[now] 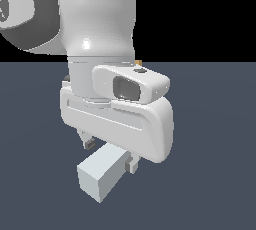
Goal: Insert the peg into the horizontal hole in a box.
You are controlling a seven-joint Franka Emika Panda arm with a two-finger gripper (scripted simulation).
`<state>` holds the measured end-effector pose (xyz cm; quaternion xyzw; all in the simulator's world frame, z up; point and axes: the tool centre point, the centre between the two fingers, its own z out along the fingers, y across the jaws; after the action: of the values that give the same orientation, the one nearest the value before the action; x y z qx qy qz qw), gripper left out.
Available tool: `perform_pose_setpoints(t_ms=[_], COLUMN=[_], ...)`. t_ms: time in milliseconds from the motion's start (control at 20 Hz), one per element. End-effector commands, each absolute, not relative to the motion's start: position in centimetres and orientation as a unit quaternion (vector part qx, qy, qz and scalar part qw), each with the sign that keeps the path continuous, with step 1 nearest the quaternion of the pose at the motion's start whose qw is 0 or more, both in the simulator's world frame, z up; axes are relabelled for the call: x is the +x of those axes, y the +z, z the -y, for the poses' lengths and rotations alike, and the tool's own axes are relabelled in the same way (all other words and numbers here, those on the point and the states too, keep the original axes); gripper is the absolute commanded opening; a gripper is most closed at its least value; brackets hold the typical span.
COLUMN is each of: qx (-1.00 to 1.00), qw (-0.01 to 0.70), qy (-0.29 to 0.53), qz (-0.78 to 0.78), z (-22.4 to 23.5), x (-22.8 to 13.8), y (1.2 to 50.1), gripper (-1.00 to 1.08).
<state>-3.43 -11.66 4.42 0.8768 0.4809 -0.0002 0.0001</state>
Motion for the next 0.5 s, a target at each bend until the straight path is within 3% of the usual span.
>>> perform_pose_setpoints(t_ms=[0,300,350,450], qx=[0.877,0.877,0.877,0.877], qw=[0.0,0.0,0.0,0.0], qy=[0.0,0.0,0.0,0.0], qz=[-0.48,-0.48,-0.48,-0.48], z=[11.7,11.7,11.7,11.7], x=[-3.5,-3.4,-3.4,-3.4], y=[3.2,2.2,2.2,2.2], gripper=[1.0,1.0,-1.0,-1.0])
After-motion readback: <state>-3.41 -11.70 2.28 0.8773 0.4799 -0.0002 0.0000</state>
